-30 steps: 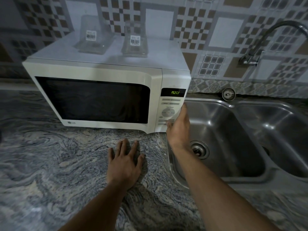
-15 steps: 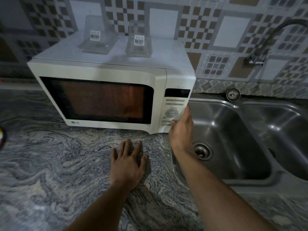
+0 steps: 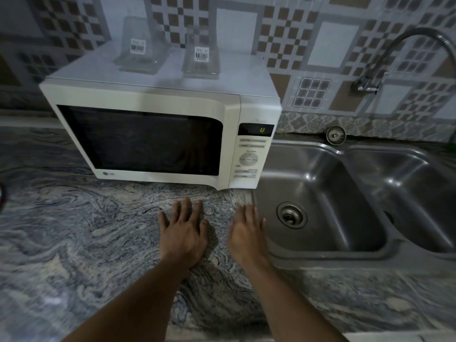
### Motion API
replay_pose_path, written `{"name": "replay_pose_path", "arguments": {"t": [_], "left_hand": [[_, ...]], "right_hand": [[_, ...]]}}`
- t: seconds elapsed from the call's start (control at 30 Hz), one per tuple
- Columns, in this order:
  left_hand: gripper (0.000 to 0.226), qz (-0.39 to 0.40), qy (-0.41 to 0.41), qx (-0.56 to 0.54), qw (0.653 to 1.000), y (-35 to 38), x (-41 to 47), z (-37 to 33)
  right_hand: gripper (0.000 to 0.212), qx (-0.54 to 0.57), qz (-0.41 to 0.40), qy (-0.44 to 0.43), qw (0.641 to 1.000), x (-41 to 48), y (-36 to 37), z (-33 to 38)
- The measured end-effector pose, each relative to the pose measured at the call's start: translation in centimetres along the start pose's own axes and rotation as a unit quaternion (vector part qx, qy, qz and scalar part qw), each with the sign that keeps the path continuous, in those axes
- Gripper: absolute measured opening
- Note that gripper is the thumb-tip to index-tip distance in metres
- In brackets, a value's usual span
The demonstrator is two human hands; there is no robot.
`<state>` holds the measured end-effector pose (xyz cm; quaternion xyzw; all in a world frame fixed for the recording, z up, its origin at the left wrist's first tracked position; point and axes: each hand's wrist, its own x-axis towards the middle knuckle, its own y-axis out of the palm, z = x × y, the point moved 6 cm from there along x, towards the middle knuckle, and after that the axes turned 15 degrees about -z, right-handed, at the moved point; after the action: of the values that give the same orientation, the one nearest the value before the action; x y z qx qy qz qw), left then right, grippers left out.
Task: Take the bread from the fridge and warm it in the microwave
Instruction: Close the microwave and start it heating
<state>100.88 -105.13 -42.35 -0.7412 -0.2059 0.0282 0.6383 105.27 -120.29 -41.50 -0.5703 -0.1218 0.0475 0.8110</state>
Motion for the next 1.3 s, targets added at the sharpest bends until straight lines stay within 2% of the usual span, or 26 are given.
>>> {"name": "replay_pose_path", "arguments": {"t": [0.07,0.23,0.53,0.83,1.0,1.3], "left_hand": [[0.061,0.011,0.003,-0.008,1.000,0.1,0.1,0.1],[0.060,0.021,0.032,-0.013,0.999,0.1,-0.1,0.5],[0.060,0.009,0.036,0.007,0.999,0.2,-0.2,0.7],[0.060,0.016,0.031,0.017,0.999,0.0,0.0,0.7],[0.059,0.019,0.023,0.020,0.999,0.0,-0.3,0.8],[0.059,0.019,0.023,0.035,0.999,0.2,-0.2,0.9]], "right_hand": [[0.061,-0.024,0.027,-0.022,0.999,-0.7,0.7,0.0],[0.064,-0.057,0.026,-0.040,0.997,-1.2,1.4,-0.4],[0.086,-0.075,-0.001,-0.065,0.995,-1.2,1.5,0.0],[0.081,-0.062,0.002,-0.067,0.996,-1.2,1.3,0.1],[0.070,-0.064,0.020,-0.071,0.995,-1.5,1.5,-0.1],[0.086,-0.068,0.018,-0.080,0.994,-1.5,1.3,0.1]]}}
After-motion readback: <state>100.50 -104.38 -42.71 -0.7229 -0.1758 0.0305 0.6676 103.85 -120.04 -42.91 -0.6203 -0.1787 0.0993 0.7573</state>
